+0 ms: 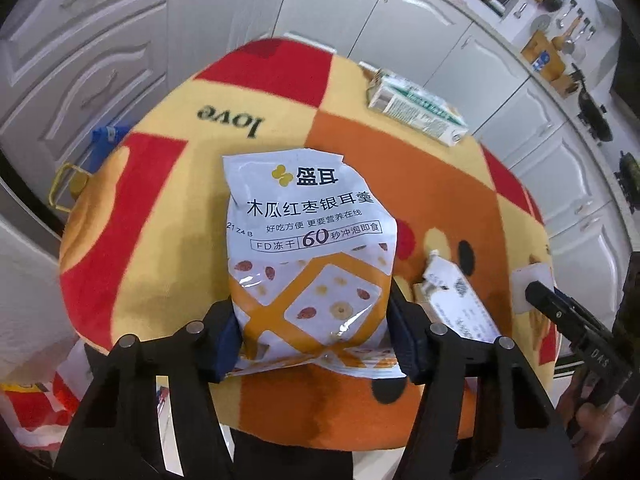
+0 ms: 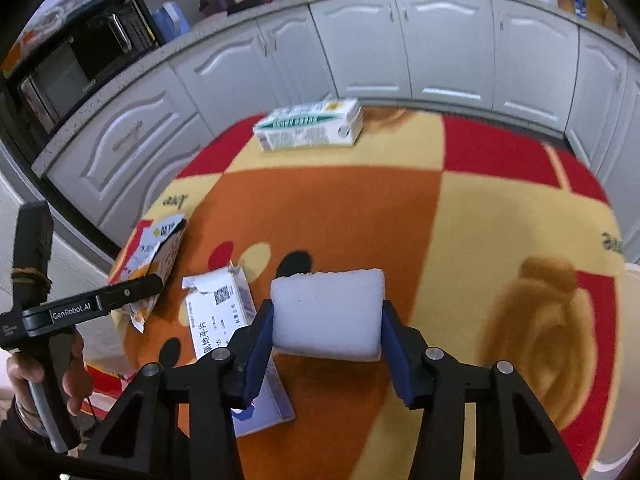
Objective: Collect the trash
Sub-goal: 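Carry the bag and sponge to the bin and open the right gripper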
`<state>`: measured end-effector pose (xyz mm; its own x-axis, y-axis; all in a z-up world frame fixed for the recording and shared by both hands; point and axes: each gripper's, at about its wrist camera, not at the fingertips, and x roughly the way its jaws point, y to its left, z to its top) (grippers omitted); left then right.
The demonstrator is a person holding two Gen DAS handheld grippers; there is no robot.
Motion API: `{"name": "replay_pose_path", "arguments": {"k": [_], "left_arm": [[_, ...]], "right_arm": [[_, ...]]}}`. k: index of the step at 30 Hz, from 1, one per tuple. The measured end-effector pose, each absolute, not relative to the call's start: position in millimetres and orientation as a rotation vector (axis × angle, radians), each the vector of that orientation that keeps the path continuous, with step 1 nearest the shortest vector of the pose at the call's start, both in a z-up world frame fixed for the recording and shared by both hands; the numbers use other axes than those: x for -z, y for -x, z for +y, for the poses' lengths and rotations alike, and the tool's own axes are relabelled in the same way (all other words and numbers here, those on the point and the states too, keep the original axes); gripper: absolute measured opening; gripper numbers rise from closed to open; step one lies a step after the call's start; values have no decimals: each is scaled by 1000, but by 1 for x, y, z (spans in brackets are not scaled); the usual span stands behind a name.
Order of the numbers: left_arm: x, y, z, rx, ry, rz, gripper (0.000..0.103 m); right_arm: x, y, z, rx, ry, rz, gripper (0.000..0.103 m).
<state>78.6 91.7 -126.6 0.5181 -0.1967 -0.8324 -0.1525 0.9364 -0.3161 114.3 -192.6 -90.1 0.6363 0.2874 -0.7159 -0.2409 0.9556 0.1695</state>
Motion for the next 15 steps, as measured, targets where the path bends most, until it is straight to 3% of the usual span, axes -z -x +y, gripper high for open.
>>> {"name": "replay_pose_path", "arguments": {"k": [15], "left_arm": [[68, -68, 10, 153, 208, 906, 61]], "right_arm": [[68, -77, -238, -248, -111, 742, 49]]}}
